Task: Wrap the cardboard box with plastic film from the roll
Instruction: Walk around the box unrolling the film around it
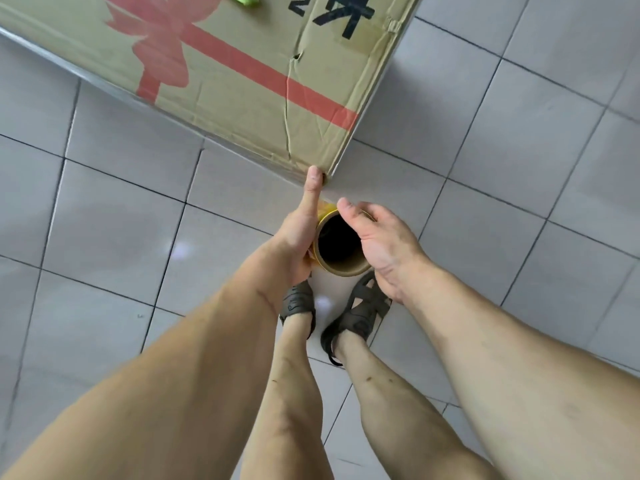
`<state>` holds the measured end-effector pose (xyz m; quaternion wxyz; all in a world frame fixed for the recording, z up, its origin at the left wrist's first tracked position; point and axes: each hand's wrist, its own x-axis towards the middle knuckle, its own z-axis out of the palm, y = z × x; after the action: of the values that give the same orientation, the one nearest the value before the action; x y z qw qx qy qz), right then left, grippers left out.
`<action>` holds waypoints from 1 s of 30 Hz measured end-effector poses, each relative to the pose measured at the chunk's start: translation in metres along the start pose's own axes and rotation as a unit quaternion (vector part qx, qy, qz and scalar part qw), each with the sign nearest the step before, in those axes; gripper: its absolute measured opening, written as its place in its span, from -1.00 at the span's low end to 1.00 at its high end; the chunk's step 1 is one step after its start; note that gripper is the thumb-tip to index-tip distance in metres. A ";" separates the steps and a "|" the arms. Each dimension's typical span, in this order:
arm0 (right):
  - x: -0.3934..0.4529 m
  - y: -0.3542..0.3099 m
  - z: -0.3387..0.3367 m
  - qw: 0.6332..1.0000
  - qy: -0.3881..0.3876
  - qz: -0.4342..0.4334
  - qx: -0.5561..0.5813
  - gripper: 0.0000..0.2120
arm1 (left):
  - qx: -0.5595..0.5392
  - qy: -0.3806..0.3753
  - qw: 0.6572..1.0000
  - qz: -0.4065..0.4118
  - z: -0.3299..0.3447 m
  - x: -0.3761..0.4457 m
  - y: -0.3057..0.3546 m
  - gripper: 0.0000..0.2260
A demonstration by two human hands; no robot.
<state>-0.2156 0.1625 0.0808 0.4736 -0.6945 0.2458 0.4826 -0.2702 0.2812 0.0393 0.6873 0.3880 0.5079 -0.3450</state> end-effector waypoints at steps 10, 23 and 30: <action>0.000 -0.009 -0.013 0.998 -0.032 0.006 -0.058 -0.67 | -0.028 0.018 0.999 0.016 0.015 -0.011 0.005 0.22; 0.015 -0.030 -0.057 0.986 -0.058 -0.047 -0.148 -0.44 | -0.225 0.096 0.969 0.017 0.070 -0.005 0.004 0.20; 0.023 -0.043 -0.067 0.969 -0.063 -0.056 -0.233 -0.37 | -0.330 0.135 0.933 0.045 0.095 0.004 0.010 -0.19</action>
<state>-0.1427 0.1231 0.0840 0.3393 -0.7667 0.0571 0.5421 -0.2195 0.2013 0.0547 0.7165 0.2045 0.6632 -0.0707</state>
